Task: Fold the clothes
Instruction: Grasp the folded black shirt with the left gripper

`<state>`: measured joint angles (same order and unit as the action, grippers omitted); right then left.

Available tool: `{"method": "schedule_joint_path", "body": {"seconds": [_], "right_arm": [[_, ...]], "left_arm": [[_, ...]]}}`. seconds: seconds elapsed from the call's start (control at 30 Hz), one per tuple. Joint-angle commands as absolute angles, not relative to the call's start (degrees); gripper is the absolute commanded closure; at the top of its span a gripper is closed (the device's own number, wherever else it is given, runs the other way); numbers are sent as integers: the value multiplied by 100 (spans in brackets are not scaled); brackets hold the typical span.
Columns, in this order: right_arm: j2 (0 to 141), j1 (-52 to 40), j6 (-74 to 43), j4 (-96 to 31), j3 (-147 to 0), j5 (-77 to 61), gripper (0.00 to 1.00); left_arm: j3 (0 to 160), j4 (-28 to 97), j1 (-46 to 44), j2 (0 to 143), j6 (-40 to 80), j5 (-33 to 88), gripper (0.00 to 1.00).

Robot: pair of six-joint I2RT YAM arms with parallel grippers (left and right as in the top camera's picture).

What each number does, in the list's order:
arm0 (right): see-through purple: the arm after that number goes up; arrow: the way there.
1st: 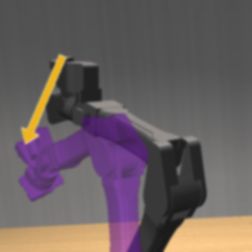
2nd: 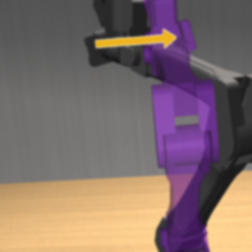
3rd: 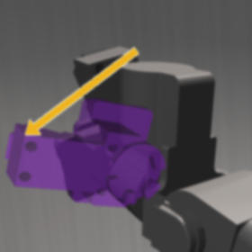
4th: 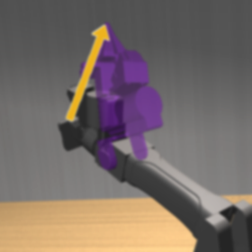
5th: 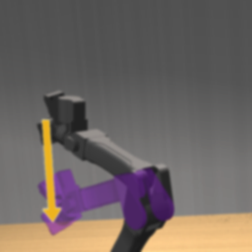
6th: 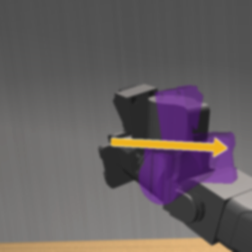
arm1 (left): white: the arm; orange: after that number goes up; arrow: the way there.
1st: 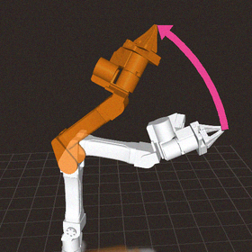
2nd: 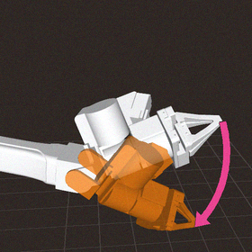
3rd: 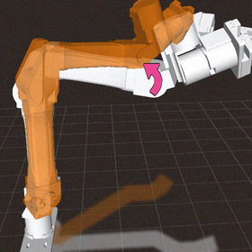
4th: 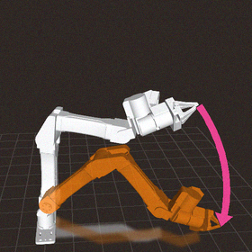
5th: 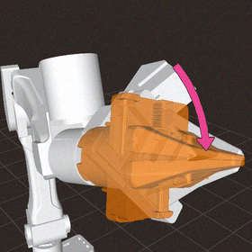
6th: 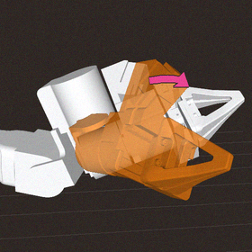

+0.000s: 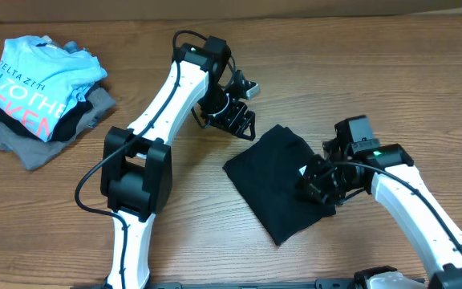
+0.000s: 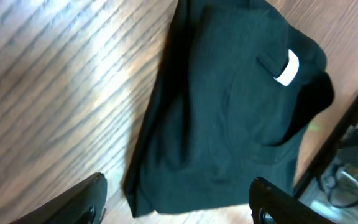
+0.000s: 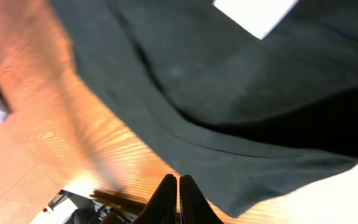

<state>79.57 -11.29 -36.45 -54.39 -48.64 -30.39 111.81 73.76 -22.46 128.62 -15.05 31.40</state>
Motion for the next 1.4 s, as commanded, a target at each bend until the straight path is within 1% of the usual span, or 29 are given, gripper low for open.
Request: {"method": "schedule_joint_path", "body": {"seconds": [0.0, 0.13, 0.27, 0.43, 0.57, 0.67, 0.73, 0.8, 0.87, 0.97, 1.0, 1.03, 1.1, 1.17, 1.37], "right_arm": [[8243, -1122, -3879, -5352, -4469, -2976, 93], [8641, -1122, -3983, -4873, -3977, -3557, 94], [8936, -1118, -4300, -4571, -3736, -3612, 96], [8986, -1118, -4316, -4480, -3734, -3612, 96], [8986, -1118, -4313, -4434, -3734, -3612, 96], [8986, -1118, -4311, -4438, -3734, -3614, 96], [8986, -1118, -4311, -4436, -3734, -3614, 96], [8986, -1118, -4313, -4423, -3734, -3614, 96], [8986, -1118, -4313, -4418, -3734, -3614, 96], [8989, -1118, -4313, -4418, -3734, -3616, 96], [8986, -1118, -4313, -4418, -3734, -3614, 96], [8986, -1118, -4313, -4418, -3734, -3616, 96], [8986, -1118, -4311, -4423, -3734, -3632, 96], [8986, -1118, -4296, -4423, -3734, -3693, 96], [8770, -1111, -4023, -4539, -3918, -4023, 96]], "left_arm": [[11262, 7306, -2373, 13157, -1673, 2805, 22], [11262, 7356, -2370, 13415, -1750, 3009, 20], [11260, 7432, -2381, 13474, -2171, 3474, 15], [11260, 7397, -2484, 13520, -2185, 3277, 12], [11260, 7384, -2709, 13778, -2163, 3304, 14], [11260, 7642, -2967, 14101, -2165, 3310, 16], [11260, 7800, -3133, 14280, -2167, 3332, 18], [11260, 7887, -3277, 14403, -2167, 3326, 23], [11260, 7907, -3387, 14427, -2167, 3317, 30], [11268, 7907, -3457, 14422, -2163, 3301, 46], [11268, 7907, -3459, 14422, -2156, 3301, 61], [11268, 7907, -3457, 14422, -2106, 3301, 70], [11268, 7907, -3424, 14422, -2049, 3304, 82], [11273, 7931, -3363, 14422, -2005, 3304, 95], [11386, 8208, -3081, 14317, -1859, 3304, 96]]}}
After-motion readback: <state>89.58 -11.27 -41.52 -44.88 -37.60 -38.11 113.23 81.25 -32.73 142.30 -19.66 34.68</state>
